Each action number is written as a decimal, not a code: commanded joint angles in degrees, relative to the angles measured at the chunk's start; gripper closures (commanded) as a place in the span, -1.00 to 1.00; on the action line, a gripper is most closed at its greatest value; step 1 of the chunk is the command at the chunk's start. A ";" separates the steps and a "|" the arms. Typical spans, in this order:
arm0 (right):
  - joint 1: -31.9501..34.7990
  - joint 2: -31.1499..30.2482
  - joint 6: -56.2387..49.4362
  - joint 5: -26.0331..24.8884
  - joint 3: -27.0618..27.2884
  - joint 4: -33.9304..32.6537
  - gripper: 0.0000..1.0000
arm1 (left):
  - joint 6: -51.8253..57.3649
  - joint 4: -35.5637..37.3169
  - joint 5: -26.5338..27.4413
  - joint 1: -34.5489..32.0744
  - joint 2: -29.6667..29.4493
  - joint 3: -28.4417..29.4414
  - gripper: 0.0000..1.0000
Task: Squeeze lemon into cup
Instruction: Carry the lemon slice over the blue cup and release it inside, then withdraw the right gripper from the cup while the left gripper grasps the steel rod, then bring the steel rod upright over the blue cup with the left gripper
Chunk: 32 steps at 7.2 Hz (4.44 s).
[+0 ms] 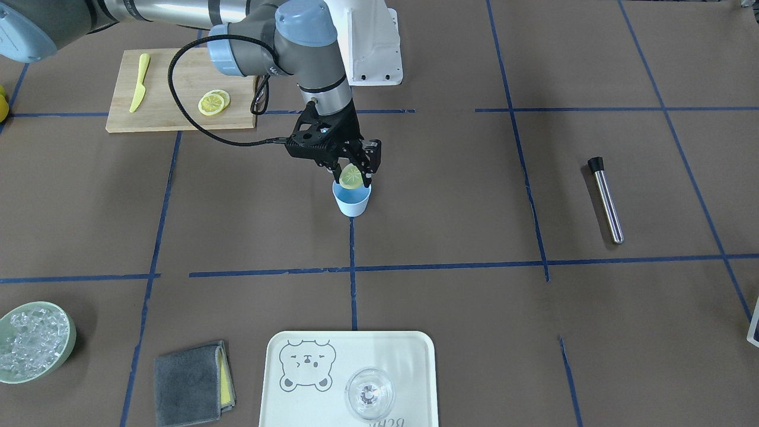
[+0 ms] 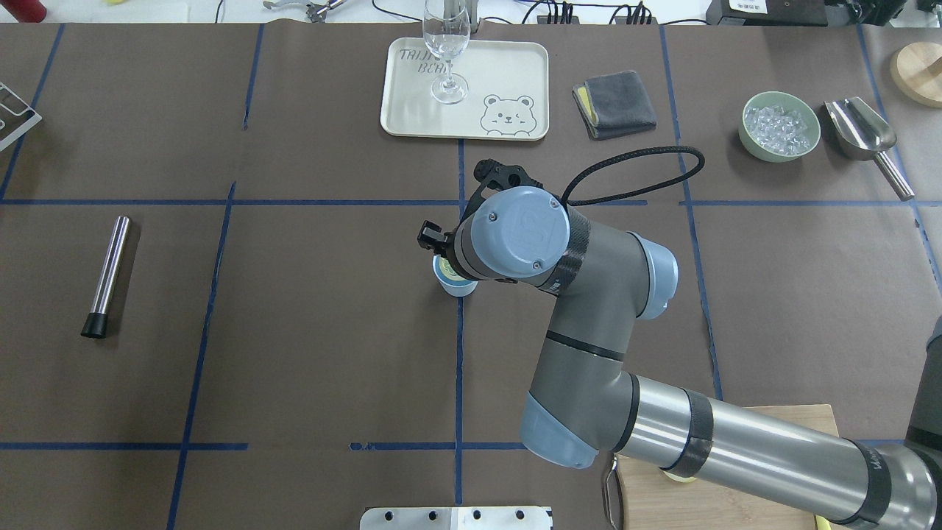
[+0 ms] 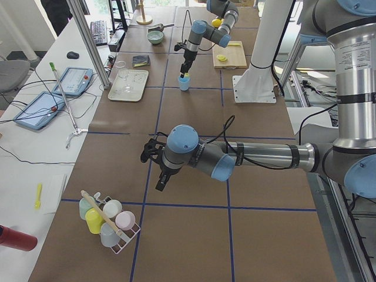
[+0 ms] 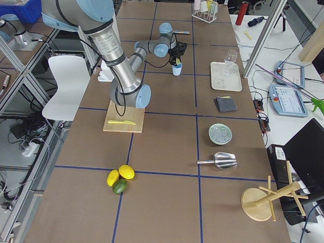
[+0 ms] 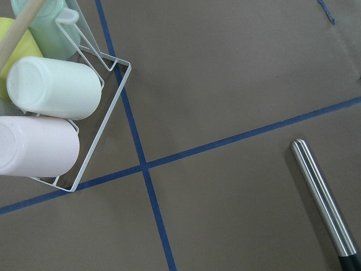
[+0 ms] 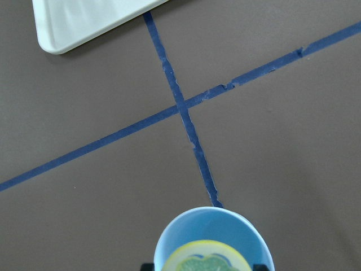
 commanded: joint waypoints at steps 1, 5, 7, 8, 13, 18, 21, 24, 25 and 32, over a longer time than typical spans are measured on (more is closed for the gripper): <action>0.01 -0.39 -0.07 0.24 0.07 0.12 -0.71 | -0.01 0.00 -0.07 0.00 0.00 -0.07 -1.00; 4.02 -2.74 -0.60 8.80 3.56 -0.06 -1.00 | -10.42 -4.36 0.81 6.45 -1.66 1.94 -0.99; 8.59 -13.88 -9.06 13.40 13.56 0.03 -1.00 | -29.09 -7.38 1.25 15.94 -8.57 7.90 -0.99; 11.05 -18.10 -11.73 16.47 15.78 0.12 -1.00 | -31.02 -7.12 6.47 21.65 -10.53 9.76 -0.99; 12.57 -24.04 -18.88 17.64 17.29 0.12 -1.00 | -37.19 -1.23 10.74 33.66 -19.25 19.09 -0.58; 12.49 -23.86 -18.53 17.46 17.12 0.12 -1.00 | -35.17 2.02 11.09 33.14 -19.07 15.58 1.00; 12.92 -24.03 -18.70 17.55 18.25 0.12 -1.00 | -35.17 1.94 11.18 32.78 -18.11 4.29 1.00; 14.67 -26.49 -18.88 17.72 20.80 0.21 -1.00 | -35.78 7.26 17.41 35.05 -27.71 -7.34 1.00; 15.55 -29.02 -19.49 17.73 22.90 0.21 -1.00 | -36.39 9.30 22.12 41.16 -35.34 -7.02 1.00; 19.87 -36.95 -25.65 18.87 26.78 0.12 -1.00 | -34.04 -42.58 76.21 66.86 -39.48 1.55 1.00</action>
